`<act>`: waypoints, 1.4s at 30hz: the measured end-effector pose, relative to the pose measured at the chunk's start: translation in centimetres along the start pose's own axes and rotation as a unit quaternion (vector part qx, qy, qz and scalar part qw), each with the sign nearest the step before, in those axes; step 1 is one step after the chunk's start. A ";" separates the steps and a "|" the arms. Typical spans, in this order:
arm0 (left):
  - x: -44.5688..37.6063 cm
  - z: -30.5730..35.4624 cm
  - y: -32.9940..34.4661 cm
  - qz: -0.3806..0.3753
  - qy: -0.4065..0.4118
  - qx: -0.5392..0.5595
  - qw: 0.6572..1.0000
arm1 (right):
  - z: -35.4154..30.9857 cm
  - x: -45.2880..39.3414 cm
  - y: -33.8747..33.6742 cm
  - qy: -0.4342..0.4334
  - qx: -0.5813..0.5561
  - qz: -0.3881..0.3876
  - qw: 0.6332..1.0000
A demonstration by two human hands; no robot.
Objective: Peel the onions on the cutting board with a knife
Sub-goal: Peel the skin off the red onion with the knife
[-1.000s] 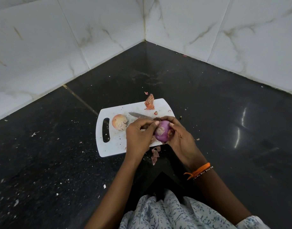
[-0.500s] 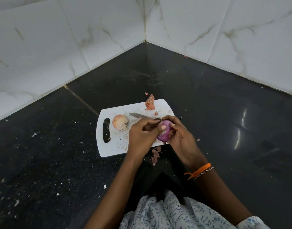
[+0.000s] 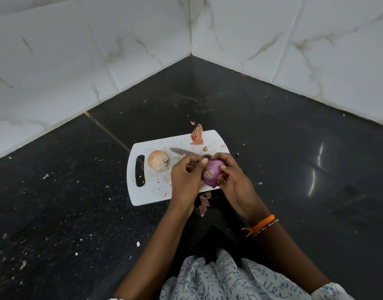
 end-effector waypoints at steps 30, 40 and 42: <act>0.4 2.2 -0.3 -0.253 0.206 -0.128 0.937 | 0.2 -0.3 -0.3 0.006 -0.003 -0.022 1.000; -0.1 2.9 -1.1 -0.205 0.267 -0.168 0.926 | 0.1 0.0 0.1 0.032 0.025 -0.033 0.999; -0.2 2.7 -1.3 -0.190 0.261 -0.166 0.932 | 0.1 0.0 0.2 0.036 0.019 -0.034 0.999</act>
Point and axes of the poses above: each hand's wrist, its own x-axis away from the middle knuckle, its own y-axis out of the palm, z = x × y, the point moved 6 cm from there along -x, towards the middle knuckle, and after that the axes turned 14 degrees about y, right-handed, at the moved point
